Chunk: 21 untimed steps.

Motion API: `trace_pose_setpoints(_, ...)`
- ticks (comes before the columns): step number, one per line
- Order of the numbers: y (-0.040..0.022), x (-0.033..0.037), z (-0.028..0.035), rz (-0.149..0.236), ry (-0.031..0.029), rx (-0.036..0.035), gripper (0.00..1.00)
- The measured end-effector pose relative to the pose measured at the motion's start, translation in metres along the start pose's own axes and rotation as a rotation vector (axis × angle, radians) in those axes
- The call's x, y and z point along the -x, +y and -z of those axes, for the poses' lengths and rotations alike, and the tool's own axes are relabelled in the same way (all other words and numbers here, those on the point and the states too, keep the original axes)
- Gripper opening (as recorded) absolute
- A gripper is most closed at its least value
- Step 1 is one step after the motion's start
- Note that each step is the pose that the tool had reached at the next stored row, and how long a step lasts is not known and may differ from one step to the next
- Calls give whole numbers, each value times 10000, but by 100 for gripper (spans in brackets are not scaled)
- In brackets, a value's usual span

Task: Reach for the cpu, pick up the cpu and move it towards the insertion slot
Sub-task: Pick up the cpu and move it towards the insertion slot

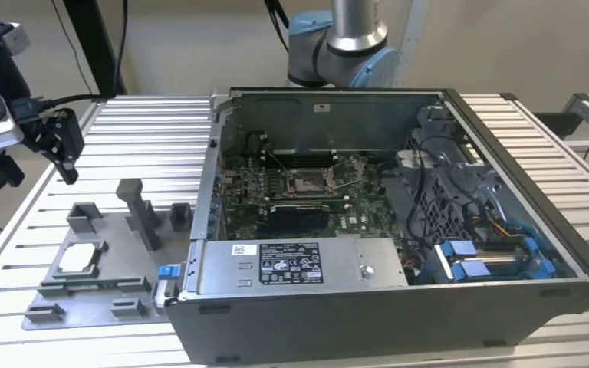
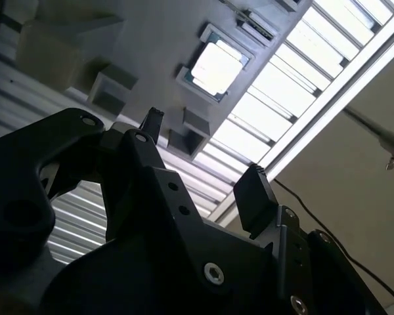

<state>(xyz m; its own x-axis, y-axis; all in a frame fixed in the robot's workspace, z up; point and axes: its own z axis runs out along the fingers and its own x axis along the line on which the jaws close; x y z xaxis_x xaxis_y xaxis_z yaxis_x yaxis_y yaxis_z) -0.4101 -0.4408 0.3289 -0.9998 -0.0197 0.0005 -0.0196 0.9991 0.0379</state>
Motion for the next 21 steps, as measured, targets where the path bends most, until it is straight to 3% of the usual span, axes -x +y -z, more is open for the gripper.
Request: trace_pose_setpoints(21,-9,-1,-169,-2,8,-3,100)
